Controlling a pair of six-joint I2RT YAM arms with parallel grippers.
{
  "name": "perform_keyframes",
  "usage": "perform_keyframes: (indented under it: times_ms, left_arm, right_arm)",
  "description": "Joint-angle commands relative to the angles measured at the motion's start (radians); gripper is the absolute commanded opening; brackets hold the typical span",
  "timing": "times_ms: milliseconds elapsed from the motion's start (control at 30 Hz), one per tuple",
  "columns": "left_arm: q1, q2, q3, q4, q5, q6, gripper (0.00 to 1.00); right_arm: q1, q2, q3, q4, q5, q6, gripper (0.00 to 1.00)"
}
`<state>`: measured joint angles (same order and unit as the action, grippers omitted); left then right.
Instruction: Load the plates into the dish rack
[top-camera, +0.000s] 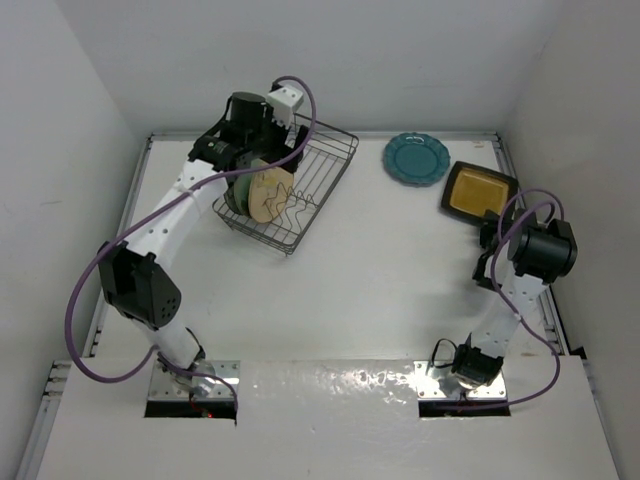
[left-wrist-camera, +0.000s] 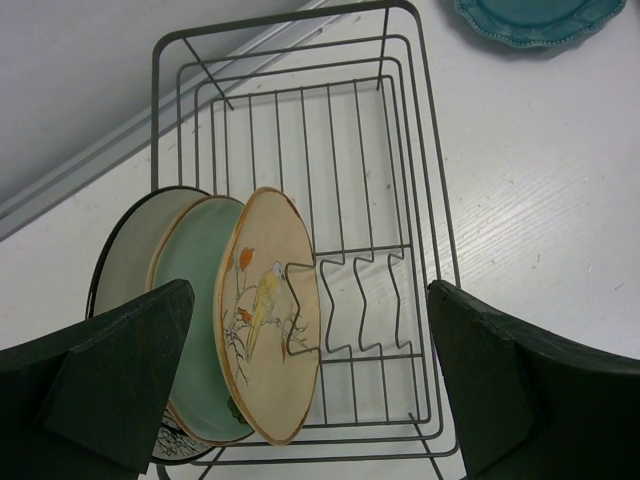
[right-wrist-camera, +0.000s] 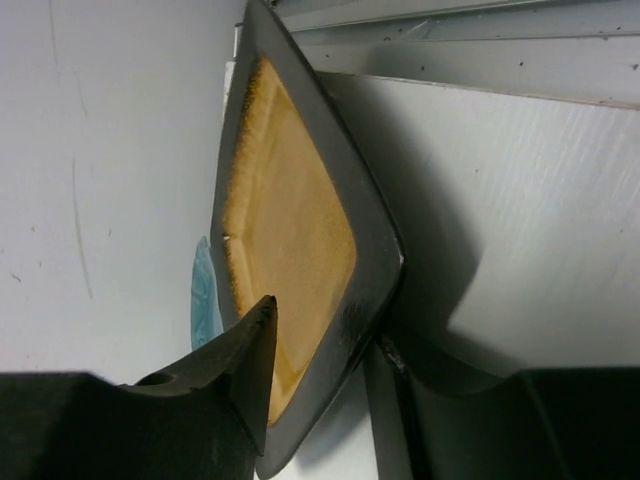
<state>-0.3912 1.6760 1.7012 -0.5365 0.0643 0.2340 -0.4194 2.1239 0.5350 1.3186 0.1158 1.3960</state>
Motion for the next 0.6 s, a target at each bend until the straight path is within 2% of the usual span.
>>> perform_keyframes:
  times_ms: [0,33,67,167,367,500,567]
  left_arm:
    - [-0.001,-0.001,0.052,0.007,-0.001,-0.007,1.00]
    - [-0.003,-0.002,0.054,0.006,-0.010,-0.005,1.00]
    - [-0.008,-0.001,0.054,0.006,-0.017,-0.001,1.00]
    - [-0.011,-0.002,0.052,0.006,-0.027,0.002,1.00]
    - [-0.026,-0.015,0.049,0.009,-0.029,0.005,1.00]
    - [-0.040,-0.042,0.037,0.023,-0.035,0.007,1.00]
    - [-0.049,-0.064,0.029,0.029,-0.037,0.007,1.00]
  right_arm:
    - [-0.009,0.054,0.011,-0.167,-0.002,-0.025,0.39]
    - [-0.012,0.056,0.014,-0.185,-0.002,-0.035,0.34]
    - [-0.016,0.054,0.017,-0.194,-0.004,-0.037,0.21]
    - [-0.031,0.065,-0.003,-0.188,-0.013,-0.016,0.00]
    - [-0.068,0.033,-0.113,-0.131,-0.059,0.043,0.00]
    - [-0.068,-0.080,-0.190,-0.214,-0.110,0.017,0.00]
    - [-0.068,-0.113,-0.272,-0.197,-0.108,0.044,0.00]
